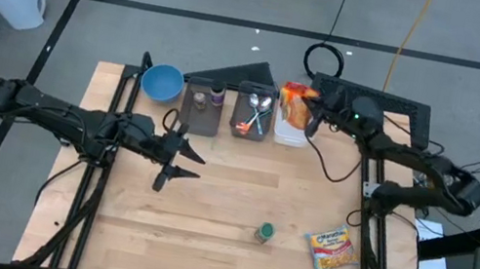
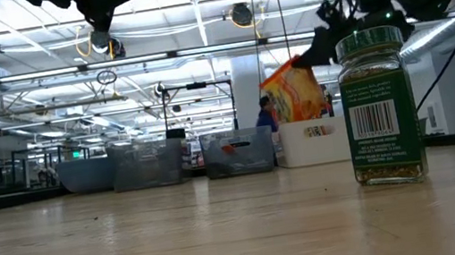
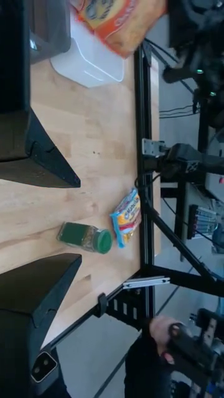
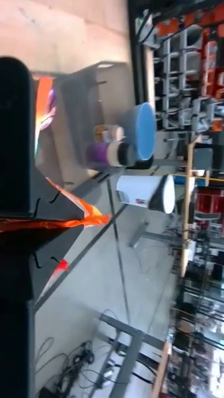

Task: Pick & Place Food Item
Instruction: Put the orange noodle pack into the white bin

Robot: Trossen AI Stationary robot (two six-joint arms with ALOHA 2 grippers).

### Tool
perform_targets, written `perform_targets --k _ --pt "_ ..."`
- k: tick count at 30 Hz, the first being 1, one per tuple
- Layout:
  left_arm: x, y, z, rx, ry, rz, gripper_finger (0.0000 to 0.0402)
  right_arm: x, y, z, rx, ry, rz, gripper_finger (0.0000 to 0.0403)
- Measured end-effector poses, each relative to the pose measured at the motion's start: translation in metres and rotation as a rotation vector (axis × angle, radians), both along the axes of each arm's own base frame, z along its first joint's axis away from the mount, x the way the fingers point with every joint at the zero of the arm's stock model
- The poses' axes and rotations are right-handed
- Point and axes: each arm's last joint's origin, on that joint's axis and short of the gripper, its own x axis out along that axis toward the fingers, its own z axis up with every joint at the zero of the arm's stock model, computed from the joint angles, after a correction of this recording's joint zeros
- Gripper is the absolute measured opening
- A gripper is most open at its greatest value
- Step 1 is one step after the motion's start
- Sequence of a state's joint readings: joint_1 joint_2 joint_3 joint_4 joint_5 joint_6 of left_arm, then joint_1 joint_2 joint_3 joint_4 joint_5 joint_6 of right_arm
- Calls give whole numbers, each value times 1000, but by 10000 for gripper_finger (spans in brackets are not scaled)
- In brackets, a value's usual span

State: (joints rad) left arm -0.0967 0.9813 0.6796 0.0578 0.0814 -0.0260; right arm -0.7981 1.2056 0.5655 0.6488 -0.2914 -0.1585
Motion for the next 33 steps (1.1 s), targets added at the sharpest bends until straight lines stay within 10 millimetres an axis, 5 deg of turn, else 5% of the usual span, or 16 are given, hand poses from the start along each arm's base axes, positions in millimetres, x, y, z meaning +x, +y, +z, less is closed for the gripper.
perform_targets --k 15,33 --pt "0 0 0 -8 5 4 191 11 -33 -47 35 54 -54 0" --pt "0 0 -1 -8 12 5 191 4 -45 -55 -47 135 -165 0"
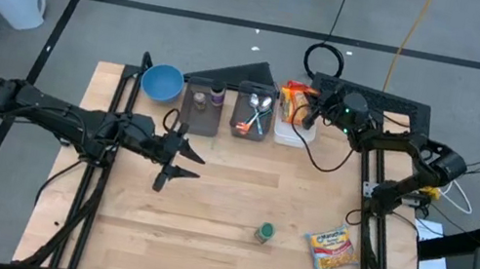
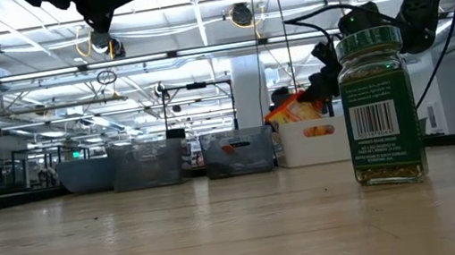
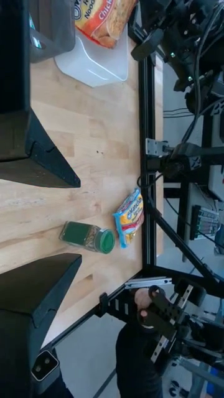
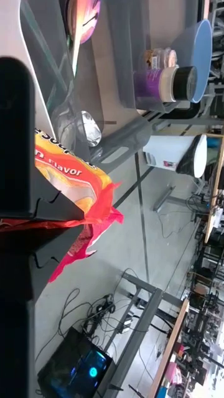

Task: Pick & Place Food Item
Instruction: Put the orange noodle pack into the white bin, then adjust the orange noodle pack in the white bin

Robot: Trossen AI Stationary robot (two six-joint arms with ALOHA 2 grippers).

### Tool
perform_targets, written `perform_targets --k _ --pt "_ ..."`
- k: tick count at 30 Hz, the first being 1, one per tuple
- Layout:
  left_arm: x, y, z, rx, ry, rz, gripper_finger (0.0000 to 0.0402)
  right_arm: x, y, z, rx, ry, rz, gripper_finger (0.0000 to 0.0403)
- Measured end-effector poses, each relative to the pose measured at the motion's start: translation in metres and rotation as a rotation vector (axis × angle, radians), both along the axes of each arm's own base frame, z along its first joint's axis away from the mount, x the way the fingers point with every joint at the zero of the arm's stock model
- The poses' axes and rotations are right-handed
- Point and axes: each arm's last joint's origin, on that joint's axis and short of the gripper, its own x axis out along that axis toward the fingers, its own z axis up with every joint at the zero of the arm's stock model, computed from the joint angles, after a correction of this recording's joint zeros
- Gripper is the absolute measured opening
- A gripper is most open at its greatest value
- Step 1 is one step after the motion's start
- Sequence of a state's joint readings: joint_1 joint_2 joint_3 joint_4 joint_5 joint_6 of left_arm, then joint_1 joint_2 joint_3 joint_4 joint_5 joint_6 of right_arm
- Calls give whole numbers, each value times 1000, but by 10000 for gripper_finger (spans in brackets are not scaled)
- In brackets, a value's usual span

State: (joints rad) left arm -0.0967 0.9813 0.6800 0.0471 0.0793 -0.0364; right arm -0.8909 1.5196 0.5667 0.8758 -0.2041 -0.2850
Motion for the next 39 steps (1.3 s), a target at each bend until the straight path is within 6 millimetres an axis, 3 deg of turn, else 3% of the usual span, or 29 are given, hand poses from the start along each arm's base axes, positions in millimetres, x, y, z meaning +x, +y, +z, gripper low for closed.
perform_targets --k 9,16,23,27,33,39 --pt "0 0 0 -1 -1 1 191 0 0 -3 12 30 3 26" --pt "0 0 0 -1 0 1 191 0 1 -1 8 24 9 105" --pt "0 0 -1 0 7 2 191 -4 9 24 -20 -72 10 171" --pt "0 1 -1 4 7 24 191 0 27 45 -78 -106 72 183" --pt "0 2 -1 -5 9 77 191 11 70 75 -153 -166 226 181" --pt "0 2 -1 -1 8 84 191 12 106 88 -134 -163 350 177"
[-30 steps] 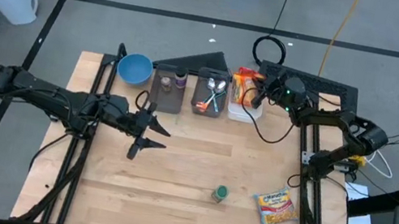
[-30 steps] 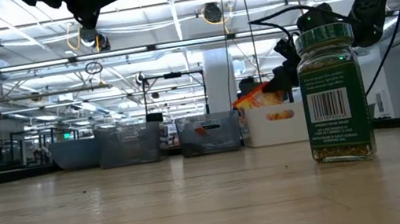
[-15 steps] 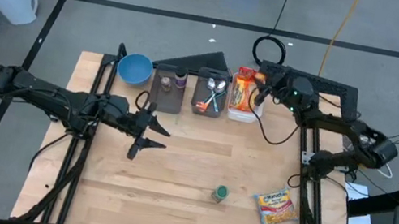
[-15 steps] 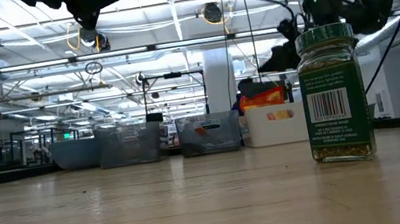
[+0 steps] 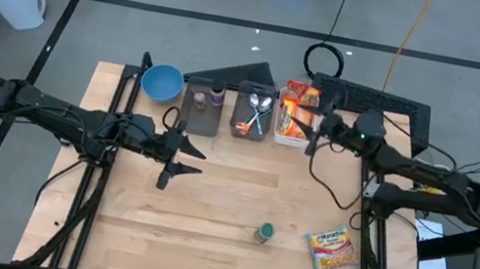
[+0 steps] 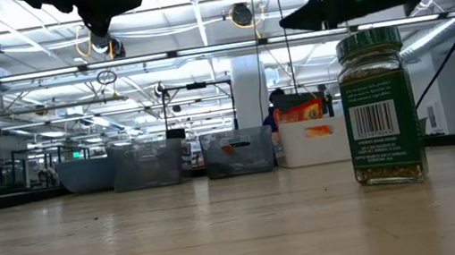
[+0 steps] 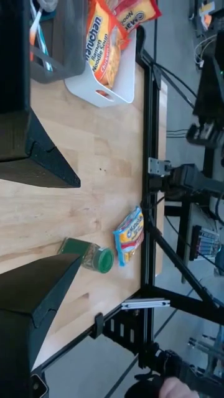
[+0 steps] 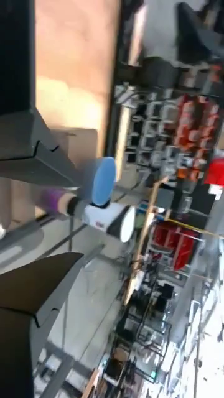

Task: Pick & Place Food Item
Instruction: Adjust the orange noodle pack in the white bin

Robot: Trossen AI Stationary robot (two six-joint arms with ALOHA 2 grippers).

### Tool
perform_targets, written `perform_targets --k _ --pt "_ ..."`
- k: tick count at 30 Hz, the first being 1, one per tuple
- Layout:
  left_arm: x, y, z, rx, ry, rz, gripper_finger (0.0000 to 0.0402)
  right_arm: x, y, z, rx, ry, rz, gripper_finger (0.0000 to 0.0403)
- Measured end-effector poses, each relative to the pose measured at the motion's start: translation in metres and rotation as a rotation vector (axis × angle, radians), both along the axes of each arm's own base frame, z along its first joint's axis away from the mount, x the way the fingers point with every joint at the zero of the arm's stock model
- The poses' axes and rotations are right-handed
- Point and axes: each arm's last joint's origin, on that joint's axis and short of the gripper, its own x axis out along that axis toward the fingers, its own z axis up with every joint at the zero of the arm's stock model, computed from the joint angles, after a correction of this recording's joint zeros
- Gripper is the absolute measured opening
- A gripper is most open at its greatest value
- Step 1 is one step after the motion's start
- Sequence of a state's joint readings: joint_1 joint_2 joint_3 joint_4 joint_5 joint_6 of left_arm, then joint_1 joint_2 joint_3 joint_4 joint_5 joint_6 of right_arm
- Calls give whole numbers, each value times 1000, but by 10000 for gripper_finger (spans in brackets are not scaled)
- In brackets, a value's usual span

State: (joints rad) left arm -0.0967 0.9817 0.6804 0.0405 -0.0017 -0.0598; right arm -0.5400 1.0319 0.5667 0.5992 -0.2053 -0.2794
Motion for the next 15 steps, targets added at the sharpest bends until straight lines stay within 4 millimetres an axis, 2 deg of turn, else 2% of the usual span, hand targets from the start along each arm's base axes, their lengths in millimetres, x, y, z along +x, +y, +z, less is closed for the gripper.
perform_targets --k 3,7,11,15 --pt "0 0 0 2 -1 0 191 0 11 -1 -26 62 -34 177" --pt "0 0 0 2 -1 0 191 2 14 -10 9 219 -135 176" --pt "0 0 0 5 -1 -1 191 8 3 -12 101 440 -162 169" --pt "0 0 0 24 -3 -6 191 12 -16 -2 106 552 -202 167"
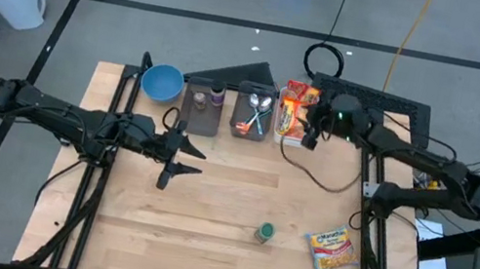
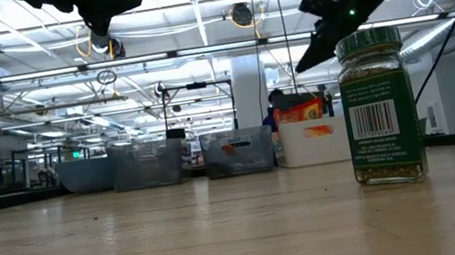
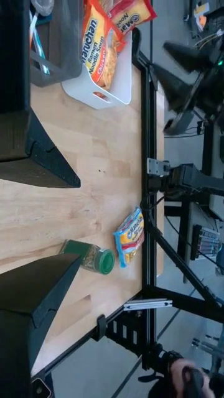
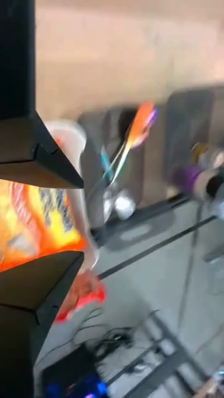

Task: Pick & Place Food Item
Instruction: Adjust the orange noodle pack in the white bin

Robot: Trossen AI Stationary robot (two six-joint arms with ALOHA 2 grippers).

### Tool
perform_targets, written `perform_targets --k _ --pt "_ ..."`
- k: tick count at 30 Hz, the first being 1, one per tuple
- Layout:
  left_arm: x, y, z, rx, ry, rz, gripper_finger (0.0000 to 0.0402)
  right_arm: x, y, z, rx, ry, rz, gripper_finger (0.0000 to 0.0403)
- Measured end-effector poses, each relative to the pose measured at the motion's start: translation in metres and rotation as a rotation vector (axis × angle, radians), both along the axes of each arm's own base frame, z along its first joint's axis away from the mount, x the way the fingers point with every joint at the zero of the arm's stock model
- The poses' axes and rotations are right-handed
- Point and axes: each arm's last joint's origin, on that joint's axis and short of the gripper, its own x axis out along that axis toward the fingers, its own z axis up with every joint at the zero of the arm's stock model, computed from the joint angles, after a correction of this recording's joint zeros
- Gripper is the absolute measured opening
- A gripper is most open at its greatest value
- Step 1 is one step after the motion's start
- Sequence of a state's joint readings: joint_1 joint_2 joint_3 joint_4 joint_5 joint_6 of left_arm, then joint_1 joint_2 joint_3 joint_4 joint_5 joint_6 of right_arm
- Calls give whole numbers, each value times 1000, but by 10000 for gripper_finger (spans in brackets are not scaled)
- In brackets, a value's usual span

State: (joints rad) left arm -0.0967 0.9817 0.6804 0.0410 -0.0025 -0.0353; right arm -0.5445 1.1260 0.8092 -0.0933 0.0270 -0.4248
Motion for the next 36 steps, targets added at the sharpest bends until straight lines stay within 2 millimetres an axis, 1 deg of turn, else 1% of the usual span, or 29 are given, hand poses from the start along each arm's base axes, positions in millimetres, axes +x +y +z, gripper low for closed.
perform_targets --k 2,6,10,14,19,25,30,36 --pt "0 0 0 0 3 0 191 1 -14 6 13 56 -33 167" --pt "2 0 -3 4 21 -1 191 4 -41 4 99 202 -100 167" --pt "6 -1 -8 25 43 -7 191 10 -67 -5 169 337 -123 167" --pt "13 -1 -16 36 81 -6 191 20 -84 -17 201 427 -109 166" --pt "21 0 -23 23 96 2 191 27 -98 -35 225 506 -99 166" --pt "24 -1 -26 24 110 0 191 25 -112 -50 196 592 -144 166" --pt "24 -1 -25 29 97 -4 191 20 -120 -56 210 598 -168 166" --pt "24 -1 -25 37 94 -6 191 18 -122 -56 214 595 -169 166"
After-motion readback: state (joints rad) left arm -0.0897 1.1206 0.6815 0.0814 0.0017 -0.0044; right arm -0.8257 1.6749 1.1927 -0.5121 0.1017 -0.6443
